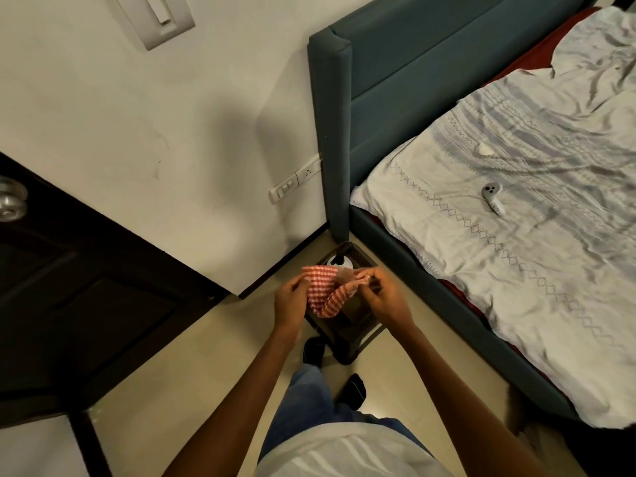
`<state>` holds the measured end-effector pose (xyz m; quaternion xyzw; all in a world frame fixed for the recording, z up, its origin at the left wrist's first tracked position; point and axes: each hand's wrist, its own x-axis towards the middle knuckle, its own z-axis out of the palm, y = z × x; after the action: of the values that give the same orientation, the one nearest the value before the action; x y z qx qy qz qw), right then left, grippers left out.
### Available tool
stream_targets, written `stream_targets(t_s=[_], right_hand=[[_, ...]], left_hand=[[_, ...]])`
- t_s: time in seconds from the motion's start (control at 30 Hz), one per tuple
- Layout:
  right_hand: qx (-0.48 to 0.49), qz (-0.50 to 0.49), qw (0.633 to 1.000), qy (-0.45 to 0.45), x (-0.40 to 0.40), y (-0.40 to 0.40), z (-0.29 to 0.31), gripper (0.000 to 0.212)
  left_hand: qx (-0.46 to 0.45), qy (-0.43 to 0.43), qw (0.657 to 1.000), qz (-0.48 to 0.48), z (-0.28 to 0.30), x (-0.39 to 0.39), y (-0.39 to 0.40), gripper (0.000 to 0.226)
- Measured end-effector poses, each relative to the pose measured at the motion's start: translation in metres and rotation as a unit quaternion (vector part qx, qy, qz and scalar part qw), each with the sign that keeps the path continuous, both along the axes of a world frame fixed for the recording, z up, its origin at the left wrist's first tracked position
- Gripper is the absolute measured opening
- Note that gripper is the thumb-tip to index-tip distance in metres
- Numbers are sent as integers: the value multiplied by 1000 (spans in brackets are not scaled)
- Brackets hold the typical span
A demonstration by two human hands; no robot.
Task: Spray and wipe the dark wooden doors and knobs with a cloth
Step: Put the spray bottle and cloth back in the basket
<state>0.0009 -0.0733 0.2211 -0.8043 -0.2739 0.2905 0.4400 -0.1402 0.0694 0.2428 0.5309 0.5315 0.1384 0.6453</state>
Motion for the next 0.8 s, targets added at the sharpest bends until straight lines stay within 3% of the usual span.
stream_targets(t_s=[0.13, 0.23, 0.37, 0.57, 0.8], right_hand=[[-21, 6, 999, -40, 3, -15, -12, 3], [-56, 4, 997, -57, 8, -30, -21, 10], [-79, -11, 994, -69, 20, -33, -28, 16], [-157, -23, 986, -56, 40, 10, -59, 13], [-213, 51, 974, -50, 58, 98, -123, 26]], left_hand=[[100, 39, 994, -31, -15, -20, 7, 44], [107, 80, 989, -57, -29, -38, 0, 31], [38, 121, 990, -60, -48, -50, -10, 25], [-168, 120, 978, -25, -69, -36, -12, 23], [-187, 155, 970, -10, -145, -10, 32, 22]])
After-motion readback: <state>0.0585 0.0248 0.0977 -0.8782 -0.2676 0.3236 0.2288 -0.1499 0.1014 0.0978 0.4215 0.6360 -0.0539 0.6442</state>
